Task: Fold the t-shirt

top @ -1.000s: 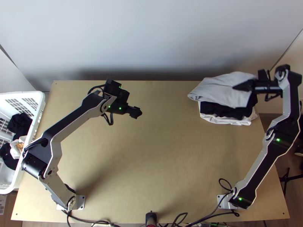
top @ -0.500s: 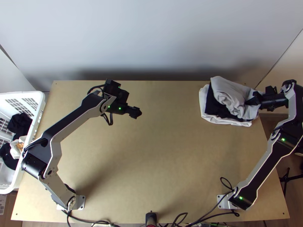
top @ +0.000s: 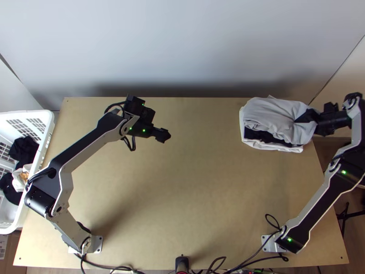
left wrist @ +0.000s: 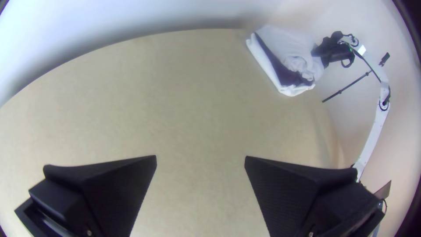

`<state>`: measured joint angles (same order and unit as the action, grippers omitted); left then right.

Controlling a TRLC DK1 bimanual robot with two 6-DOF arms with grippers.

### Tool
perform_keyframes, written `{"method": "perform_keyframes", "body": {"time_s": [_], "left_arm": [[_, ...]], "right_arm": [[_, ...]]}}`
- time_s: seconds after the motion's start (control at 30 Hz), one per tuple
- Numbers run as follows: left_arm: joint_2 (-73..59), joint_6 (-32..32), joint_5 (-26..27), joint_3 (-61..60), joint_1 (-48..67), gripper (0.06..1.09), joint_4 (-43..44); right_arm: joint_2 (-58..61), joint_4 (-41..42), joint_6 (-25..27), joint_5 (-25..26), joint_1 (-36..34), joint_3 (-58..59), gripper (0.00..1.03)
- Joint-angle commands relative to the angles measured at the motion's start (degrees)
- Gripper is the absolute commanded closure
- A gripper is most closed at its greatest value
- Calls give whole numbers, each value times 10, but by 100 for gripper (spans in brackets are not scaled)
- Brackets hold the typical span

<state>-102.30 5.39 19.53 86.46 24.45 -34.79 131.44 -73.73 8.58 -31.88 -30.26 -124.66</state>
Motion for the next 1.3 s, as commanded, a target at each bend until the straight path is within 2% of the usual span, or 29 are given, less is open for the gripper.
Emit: {"method": "perform_keyframes", "body": {"time_s": [0.0,0.23,0.47,0.57,0.63,0.73,0.83,0.93,1.1,1.2,1.27], "left_arm": [[1,0,1,1,0,11,0],[3,0,2,3,-1,11,0],[4,0,2,2,-5,11,0],[3,1,2,3,-4,11,1],[3,1,2,3,-4,11,2],[4,4,2,3,-4,11,2],[6,8,2,1,-4,11,2],[8,11,2,-5,-5,11,2],[9,13,2,-16,-9,11,9],[8,13,3,-17,-11,11,11],[5,13,3,-18,-10,11,16]], "right_arm": [[-72,3,-20,50,11,-21,5],[-113,3,-31,168,28,-46,5],[-174,31,-30,175,78,-37,5],[-182,68,-11,176,121,-4,5],[-186,102,6,195,155,30,5],[-195,183,37,231,205,115,5],[-231,351,55,266,240,254,5],[-270,534,38,294,262,387,5],[-288,734,20,366,291,531,5],[-290,882,19,393,299,619,5],[-261,933,19,401,300,651,5]]}}
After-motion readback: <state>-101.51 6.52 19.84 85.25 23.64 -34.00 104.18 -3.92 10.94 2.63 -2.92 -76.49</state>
